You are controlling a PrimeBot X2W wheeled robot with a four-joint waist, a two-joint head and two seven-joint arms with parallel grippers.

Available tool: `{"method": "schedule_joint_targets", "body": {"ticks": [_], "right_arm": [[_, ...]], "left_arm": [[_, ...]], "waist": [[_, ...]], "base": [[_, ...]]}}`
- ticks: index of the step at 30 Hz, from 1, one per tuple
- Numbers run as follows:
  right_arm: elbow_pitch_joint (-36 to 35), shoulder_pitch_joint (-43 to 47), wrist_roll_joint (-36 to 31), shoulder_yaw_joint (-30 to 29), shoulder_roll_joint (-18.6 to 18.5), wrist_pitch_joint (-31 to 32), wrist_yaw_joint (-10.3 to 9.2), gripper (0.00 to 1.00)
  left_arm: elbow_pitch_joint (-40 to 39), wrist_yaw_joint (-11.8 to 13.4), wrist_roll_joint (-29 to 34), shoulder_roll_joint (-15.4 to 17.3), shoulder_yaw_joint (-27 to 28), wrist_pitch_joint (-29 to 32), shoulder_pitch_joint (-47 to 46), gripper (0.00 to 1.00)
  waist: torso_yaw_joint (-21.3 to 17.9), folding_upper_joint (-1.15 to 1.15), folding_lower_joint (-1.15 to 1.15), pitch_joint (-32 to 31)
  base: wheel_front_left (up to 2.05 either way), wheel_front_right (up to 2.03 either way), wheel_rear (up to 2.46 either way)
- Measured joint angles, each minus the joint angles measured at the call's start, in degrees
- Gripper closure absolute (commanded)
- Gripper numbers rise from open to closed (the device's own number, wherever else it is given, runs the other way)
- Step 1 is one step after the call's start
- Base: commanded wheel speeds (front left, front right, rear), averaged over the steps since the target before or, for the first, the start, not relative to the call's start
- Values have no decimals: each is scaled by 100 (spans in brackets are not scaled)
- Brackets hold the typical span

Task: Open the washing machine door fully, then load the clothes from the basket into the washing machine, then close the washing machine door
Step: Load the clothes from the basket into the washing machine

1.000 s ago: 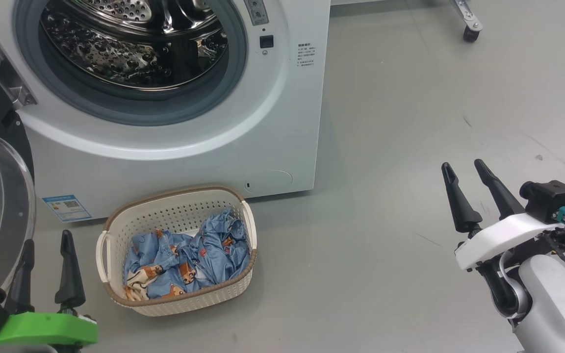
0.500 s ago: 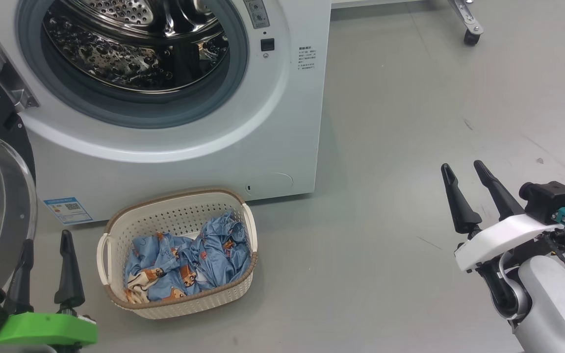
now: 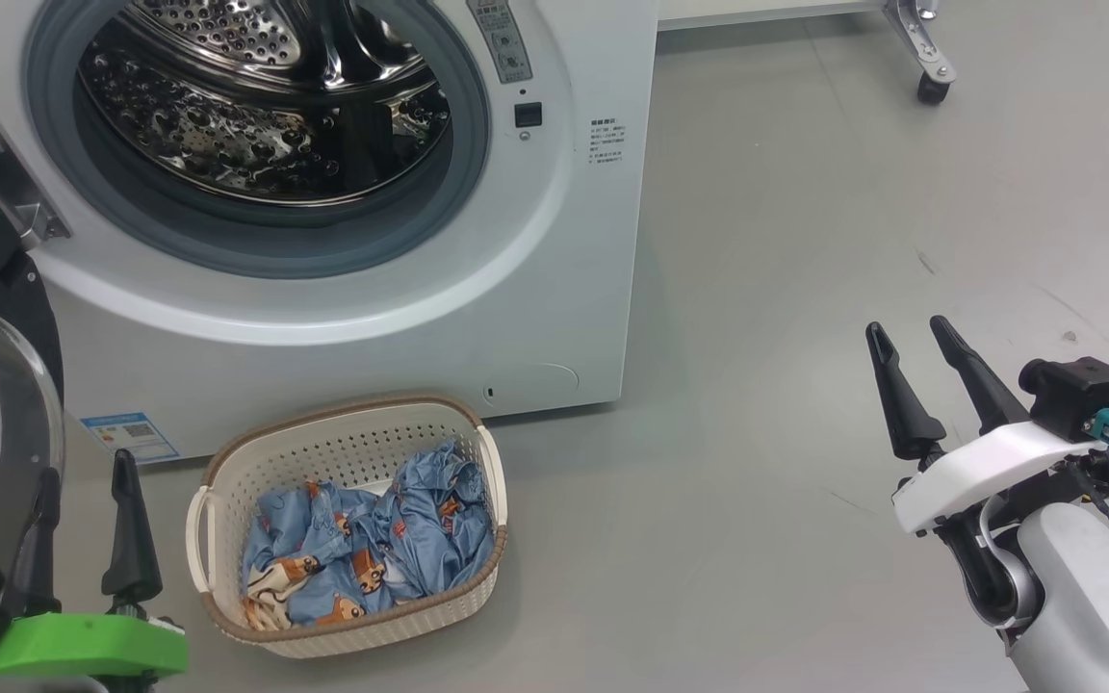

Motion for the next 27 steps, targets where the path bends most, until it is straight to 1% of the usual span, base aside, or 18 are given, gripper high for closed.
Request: {"method": "schedule_joint_targets", "body": {"ticks": [15, 27], "right_arm": [[-7, 1, 0, -1, -1, 0, 0, 0], [-4, 0, 0, -3, 1, 0, 0, 0]], "left_arm": [[-24, 4, 0, -44, 29, 0, 1, 0], [-24, 4, 1, -56, 40, -1, 1, 0]], "waist": [[40, 0, 0, 21], [54, 0, 0, 15]], "base": [[112, -112, 0], [66, -66, 0]]}}
